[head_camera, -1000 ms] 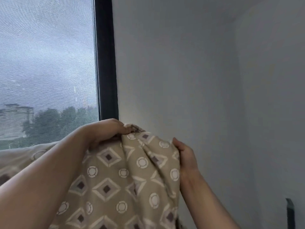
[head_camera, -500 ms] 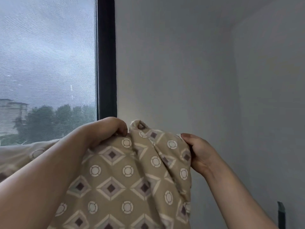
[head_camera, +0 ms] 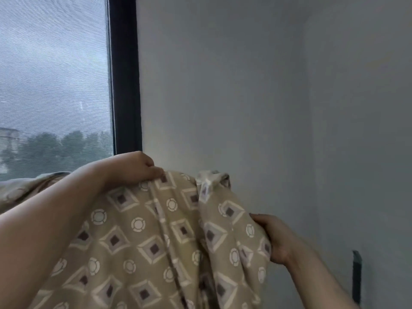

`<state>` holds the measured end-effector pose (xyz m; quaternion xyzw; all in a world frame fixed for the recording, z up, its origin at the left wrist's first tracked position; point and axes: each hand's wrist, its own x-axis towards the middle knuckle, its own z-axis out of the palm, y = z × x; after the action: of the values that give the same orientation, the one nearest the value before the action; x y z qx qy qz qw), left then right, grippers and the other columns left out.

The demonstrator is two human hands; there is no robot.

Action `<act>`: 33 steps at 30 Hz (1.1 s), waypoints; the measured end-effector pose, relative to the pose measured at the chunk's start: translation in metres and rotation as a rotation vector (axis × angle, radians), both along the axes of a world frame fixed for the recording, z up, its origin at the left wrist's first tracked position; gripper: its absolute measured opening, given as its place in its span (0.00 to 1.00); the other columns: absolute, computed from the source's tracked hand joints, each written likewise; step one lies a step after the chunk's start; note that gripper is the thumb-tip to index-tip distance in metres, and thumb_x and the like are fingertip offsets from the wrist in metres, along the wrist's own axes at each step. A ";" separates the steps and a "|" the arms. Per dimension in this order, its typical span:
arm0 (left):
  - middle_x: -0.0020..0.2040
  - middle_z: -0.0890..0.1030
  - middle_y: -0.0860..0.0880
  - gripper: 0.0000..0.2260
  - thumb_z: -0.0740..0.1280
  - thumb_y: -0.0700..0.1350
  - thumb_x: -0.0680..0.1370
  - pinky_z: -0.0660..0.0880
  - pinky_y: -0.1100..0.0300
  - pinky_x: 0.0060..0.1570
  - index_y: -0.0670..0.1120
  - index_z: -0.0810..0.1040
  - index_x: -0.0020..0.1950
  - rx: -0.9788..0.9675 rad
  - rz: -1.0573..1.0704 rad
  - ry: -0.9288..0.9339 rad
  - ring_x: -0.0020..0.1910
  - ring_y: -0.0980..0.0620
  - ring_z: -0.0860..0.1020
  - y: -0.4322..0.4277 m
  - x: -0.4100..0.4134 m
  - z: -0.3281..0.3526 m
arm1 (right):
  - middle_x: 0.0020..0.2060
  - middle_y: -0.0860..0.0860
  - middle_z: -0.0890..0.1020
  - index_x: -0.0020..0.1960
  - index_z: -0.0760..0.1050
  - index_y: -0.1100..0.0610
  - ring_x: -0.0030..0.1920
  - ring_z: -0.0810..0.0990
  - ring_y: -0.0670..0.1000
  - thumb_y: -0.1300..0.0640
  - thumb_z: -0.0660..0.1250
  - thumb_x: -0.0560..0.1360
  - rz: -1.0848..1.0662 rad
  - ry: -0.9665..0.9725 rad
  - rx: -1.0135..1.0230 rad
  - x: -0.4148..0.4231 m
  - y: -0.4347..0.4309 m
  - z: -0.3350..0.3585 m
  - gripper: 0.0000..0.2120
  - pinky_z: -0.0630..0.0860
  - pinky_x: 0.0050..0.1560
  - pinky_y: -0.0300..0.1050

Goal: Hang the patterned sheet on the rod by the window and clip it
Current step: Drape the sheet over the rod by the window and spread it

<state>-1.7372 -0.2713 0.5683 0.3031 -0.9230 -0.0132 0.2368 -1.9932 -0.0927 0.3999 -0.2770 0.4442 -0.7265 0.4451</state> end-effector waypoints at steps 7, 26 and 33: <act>0.34 0.79 0.49 0.22 0.62 0.59 0.79 0.73 0.57 0.47 0.44 0.77 0.35 -0.033 0.017 -0.024 0.39 0.51 0.78 0.005 -0.008 0.001 | 0.54 0.62 0.82 0.59 0.79 0.65 0.52 0.83 0.59 0.59 0.66 0.73 0.249 0.280 -0.051 0.023 -0.039 0.047 0.17 0.80 0.54 0.53; 0.41 0.81 0.53 0.18 0.59 0.61 0.79 0.74 0.54 0.55 0.50 0.79 0.40 -0.066 0.101 0.011 0.45 0.51 0.79 -0.005 0.001 -0.004 | 0.37 0.56 0.82 0.41 0.77 0.55 0.36 0.80 0.54 0.63 0.70 0.69 -0.398 0.305 -0.150 -0.111 -0.011 0.040 0.04 0.77 0.37 0.43; 0.42 0.81 0.49 0.19 0.60 0.61 0.78 0.75 0.51 0.56 0.49 0.81 0.40 -0.059 0.088 0.003 0.46 0.46 0.79 -0.007 -0.013 -0.005 | 0.44 0.64 0.81 0.50 0.74 0.68 0.46 0.79 0.59 0.60 0.66 0.78 -0.420 0.201 -0.015 -0.095 0.000 -0.081 0.09 0.74 0.50 0.53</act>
<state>-1.7502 -0.2783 0.5630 0.3364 -0.9084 0.0241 0.2472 -2.0884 -0.0927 0.3190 -0.2525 0.5289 -0.7752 0.2359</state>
